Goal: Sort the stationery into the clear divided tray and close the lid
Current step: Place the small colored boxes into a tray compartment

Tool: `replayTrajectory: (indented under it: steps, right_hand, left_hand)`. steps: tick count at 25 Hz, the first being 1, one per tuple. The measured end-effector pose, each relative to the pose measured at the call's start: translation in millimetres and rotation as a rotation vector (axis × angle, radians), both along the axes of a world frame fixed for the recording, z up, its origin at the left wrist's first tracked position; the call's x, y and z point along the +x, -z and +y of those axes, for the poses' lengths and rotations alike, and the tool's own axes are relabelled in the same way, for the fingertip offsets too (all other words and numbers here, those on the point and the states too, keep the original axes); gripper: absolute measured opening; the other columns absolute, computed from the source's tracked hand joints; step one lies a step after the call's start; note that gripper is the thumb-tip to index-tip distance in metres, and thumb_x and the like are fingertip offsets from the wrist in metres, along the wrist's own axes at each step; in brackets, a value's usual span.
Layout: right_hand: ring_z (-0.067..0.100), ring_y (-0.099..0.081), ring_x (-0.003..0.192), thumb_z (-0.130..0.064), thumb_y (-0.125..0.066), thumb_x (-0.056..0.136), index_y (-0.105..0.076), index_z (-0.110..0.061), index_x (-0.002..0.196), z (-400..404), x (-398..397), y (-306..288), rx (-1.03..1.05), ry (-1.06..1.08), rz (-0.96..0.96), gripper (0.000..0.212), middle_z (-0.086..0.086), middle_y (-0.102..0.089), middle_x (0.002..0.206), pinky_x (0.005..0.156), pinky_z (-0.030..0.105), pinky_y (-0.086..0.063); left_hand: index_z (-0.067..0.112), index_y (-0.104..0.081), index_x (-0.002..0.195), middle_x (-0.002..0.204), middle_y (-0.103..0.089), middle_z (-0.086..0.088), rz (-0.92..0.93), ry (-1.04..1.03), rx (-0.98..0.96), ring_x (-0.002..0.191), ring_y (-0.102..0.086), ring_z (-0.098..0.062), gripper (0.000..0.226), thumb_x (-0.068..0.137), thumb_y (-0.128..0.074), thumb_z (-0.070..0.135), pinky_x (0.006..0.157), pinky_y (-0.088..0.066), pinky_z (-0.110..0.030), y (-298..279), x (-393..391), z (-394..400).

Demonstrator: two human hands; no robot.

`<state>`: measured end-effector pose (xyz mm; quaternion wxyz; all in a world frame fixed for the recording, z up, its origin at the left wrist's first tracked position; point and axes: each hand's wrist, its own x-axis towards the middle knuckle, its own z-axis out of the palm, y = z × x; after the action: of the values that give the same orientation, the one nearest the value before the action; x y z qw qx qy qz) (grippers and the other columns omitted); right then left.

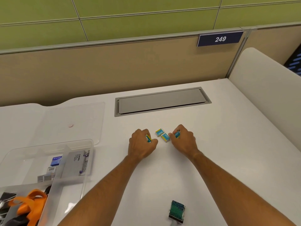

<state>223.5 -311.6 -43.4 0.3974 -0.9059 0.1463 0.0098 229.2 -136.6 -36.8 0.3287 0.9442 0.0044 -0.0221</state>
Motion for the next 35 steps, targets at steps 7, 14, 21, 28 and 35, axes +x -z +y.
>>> replayTrajectory:
  steps: [7,14,21,28,35]
  right_hand:
    - [0.02,-0.056,0.087,-0.027,-0.05,0.095,-0.056,-0.024,0.101,0,4,4,-0.132,0.008,0.016,0.009,0.004,-0.068,0.105,0.064,0.028,-0.038]
    - [0.024,-0.056,0.082,-0.043,-0.052,0.093,-0.048,-0.021,0.092,-4,-3,1,-0.088,0.06,-0.013,0.023,0.006,-0.063,0.092,0.064,0.031,-0.044]
    - [0.019,-0.057,0.079,-0.035,-0.054,0.094,-0.05,-0.018,0.096,16,-18,-21,-0.075,-0.02,-0.072,0.018,0.007,-0.065,0.098,0.057,0.026,-0.046]
    - [0.02,-0.059,0.072,-0.029,-0.054,0.094,-0.049,-0.018,0.091,66,-39,-44,-0.057,-0.125,-0.213,0.012,0.001,-0.06,0.081,0.065,0.034,-0.053]
    - [0.023,-0.055,0.073,-0.007,-0.046,0.084,-0.046,-0.018,0.096,148,-44,-56,-0.127,-0.225,-0.235,0.016,0.007,-0.056,0.082,0.061,0.034,-0.043]
  left_hand:
    - [0.011,-0.052,0.08,0.073,-0.058,-0.007,-0.029,-0.041,-0.045,0.07,-0.058,-0.028,0.018,0.077,-0.064,0.025,0.06,-0.048,-0.035,3,10,2]
    - [0.013,-0.05,0.085,0.071,-0.053,-0.003,-0.021,-0.001,0.01,0.061,-0.048,-0.015,0.016,0.087,-0.058,0.026,0.054,-0.043,-0.027,5,0,4]
    - [0.016,-0.05,0.086,0.082,-0.06,-0.005,-0.02,0.064,0.011,0.073,-0.057,-0.02,0.01,0.085,-0.06,0.019,0.06,-0.049,-0.031,-11,-21,24]
    - [0.015,-0.052,0.078,0.077,-0.061,-0.005,-0.036,0.044,-0.033,0.07,-0.057,-0.023,0.004,0.077,-0.056,0.015,0.057,-0.042,-0.027,-35,-50,73]
    - [0.019,-0.049,0.088,0.09,-0.054,-0.001,-0.06,-0.021,-0.024,0.082,-0.052,-0.02,0.012,0.081,-0.058,0.022,0.066,-0.037,-0.028,-56,-71,151]
